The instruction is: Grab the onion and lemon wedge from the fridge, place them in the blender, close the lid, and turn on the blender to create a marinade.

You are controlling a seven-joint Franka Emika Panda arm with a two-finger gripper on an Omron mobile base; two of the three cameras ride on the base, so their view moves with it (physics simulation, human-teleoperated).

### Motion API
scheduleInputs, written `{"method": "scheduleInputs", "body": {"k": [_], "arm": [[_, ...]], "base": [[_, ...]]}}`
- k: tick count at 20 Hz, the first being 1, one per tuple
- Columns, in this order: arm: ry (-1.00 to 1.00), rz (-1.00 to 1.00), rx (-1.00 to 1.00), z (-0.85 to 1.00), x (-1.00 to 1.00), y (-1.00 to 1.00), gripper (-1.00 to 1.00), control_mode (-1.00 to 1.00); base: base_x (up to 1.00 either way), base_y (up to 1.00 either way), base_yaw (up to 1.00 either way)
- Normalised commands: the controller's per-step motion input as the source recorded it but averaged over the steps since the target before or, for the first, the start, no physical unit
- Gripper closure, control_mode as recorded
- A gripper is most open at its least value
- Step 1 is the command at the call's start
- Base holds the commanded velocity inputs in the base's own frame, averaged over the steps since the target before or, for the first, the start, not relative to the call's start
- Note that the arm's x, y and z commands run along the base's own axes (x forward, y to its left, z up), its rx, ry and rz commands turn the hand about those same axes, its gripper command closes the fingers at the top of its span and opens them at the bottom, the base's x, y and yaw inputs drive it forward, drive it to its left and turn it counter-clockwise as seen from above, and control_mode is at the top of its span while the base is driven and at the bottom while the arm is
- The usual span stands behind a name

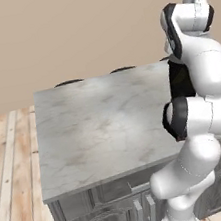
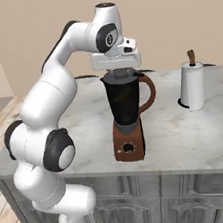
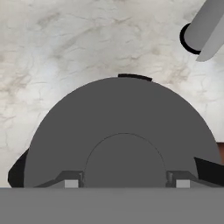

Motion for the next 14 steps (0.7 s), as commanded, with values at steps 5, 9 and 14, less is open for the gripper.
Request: {"method": "scheduleInputs", "body": {"k": [5, 9, 14], "arm": [[-0.05, 0.0, 0.0, -0.06, 0.05, 0.02, 1.0, -1.0], [-0.09, 0.0, 0.0, -0.12, 0.08, 0.0, 1.0, -1.0], [0.01, 0.0, 0.0, -0.22, -0.07, 0.15, 1.0, -1.0]], "base": [[0.0, 0.0, 0.0], [0.0, 0.0, 0.0], [0.0, 0.0, 0.0]]}}
